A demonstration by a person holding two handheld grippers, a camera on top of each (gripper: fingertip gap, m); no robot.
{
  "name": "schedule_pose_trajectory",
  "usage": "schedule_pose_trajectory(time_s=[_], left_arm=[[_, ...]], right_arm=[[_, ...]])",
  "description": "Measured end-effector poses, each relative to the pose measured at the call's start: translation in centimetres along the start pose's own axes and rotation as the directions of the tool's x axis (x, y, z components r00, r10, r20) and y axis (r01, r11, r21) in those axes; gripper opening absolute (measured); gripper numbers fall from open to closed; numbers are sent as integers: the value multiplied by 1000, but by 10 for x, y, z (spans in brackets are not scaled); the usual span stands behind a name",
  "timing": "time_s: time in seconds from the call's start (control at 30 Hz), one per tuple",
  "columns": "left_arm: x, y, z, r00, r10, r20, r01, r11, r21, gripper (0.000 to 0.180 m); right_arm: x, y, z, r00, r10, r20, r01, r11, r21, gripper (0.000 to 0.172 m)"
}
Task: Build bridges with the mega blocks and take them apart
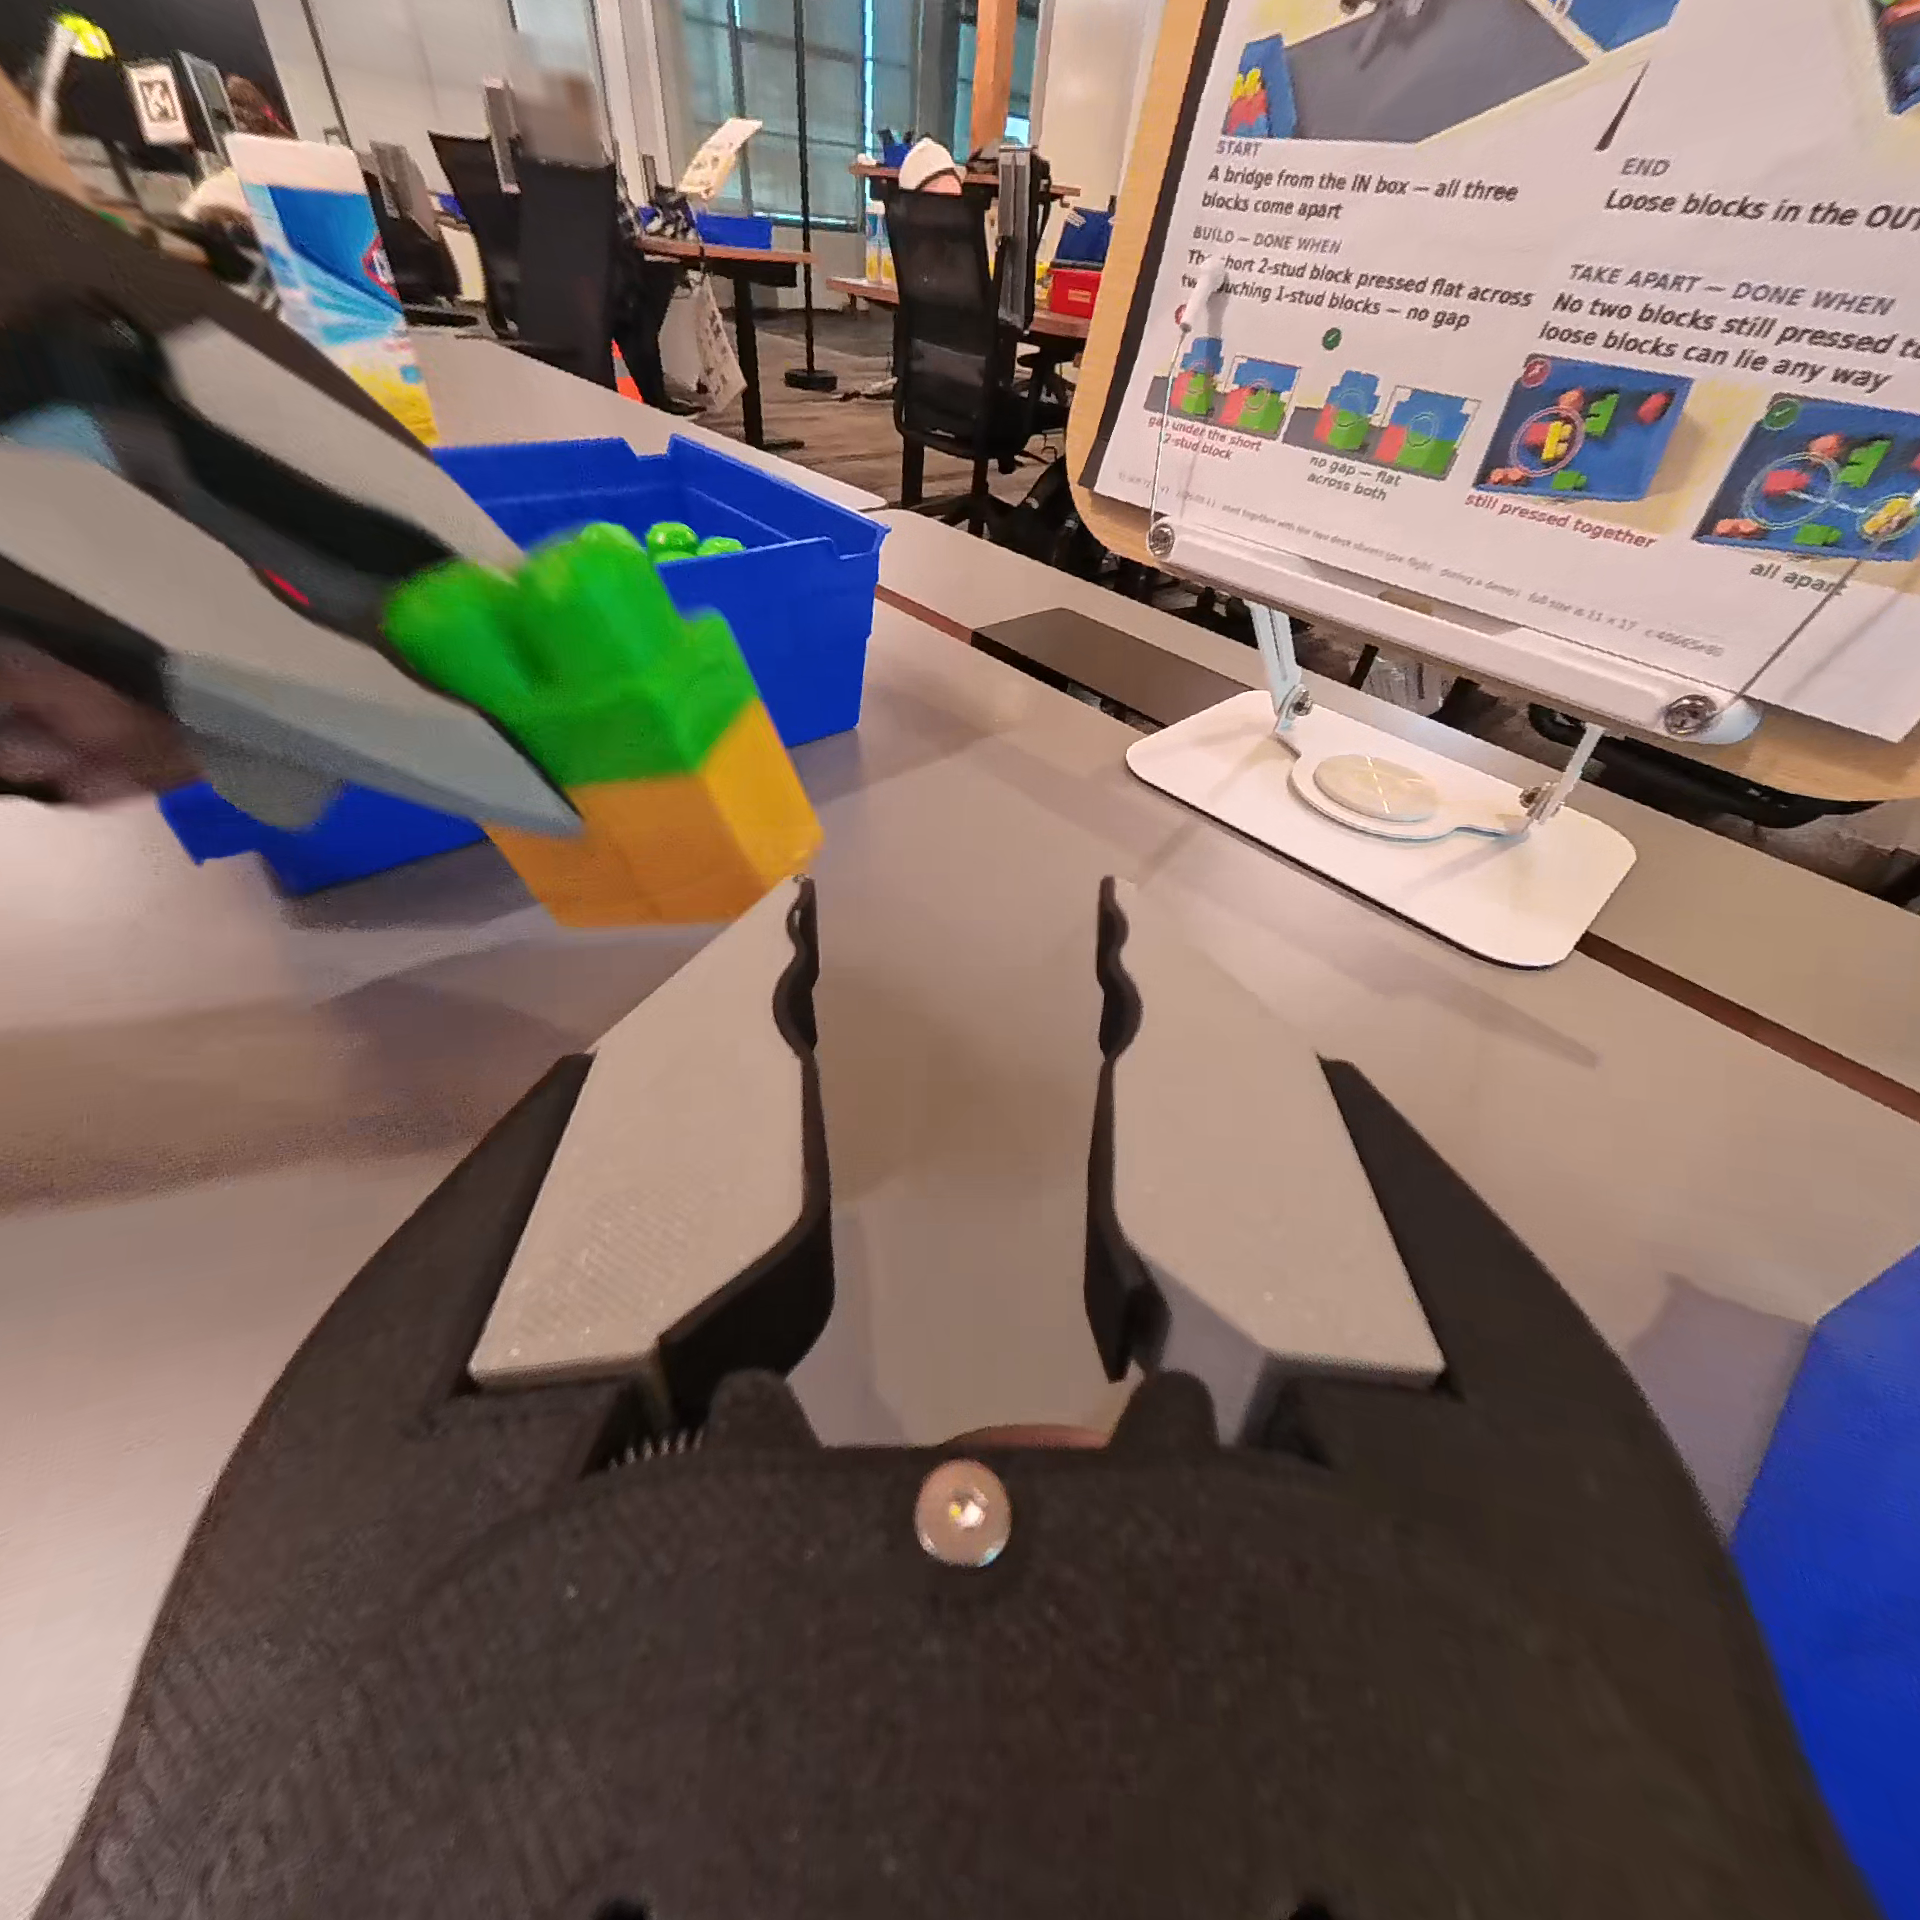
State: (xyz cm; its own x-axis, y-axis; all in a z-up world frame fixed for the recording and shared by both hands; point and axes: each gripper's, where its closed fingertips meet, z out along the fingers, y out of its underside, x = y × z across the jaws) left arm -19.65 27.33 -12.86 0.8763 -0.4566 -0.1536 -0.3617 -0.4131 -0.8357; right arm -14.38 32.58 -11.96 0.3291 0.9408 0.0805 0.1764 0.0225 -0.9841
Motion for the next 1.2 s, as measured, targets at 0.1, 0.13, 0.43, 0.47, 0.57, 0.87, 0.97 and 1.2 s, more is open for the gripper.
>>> schedule_pose_trajectory(time_s=[0.1,0.13,0.43,0.47,0.57,0.87,0.97,1.2], left_arm=[[4,3,41,999,-26,-23,26,999,32,34],[3,6,50,1000,-26,-15,26,999,42,34],[-8,32,62,995,56,79,-57,998,11,34],[-9,32,61,996,37,84,-38,999,16,34],[-9,33,63,997,-32,67,30,999,30,34],[-13,36,64,995,-35,98,31,999,35,34],[-14,33,61,993,-32,114,26,998,52,34],[-15,27,54,991,-70,115,59,994,96,34]], right_arm=[[-1,6,2,1000,5,2,-5,1000,-29,52],[0,8,3,1000,3,-6,-4,999,-40,52],[7,25,11,998,23,-62,-30,994,-103,58],[4,27,13,999,21,-50,-27,994,-109,57],[0,33,15,999,-6,-35,2,993,-121,55],[-2,30,15,1000,8,-29,-11,996,-85,57],[-5,27,14,1000,2,-26,-4,997,-75,57],[-7,30,14,999,-16,-33,13,997,-80,57]])
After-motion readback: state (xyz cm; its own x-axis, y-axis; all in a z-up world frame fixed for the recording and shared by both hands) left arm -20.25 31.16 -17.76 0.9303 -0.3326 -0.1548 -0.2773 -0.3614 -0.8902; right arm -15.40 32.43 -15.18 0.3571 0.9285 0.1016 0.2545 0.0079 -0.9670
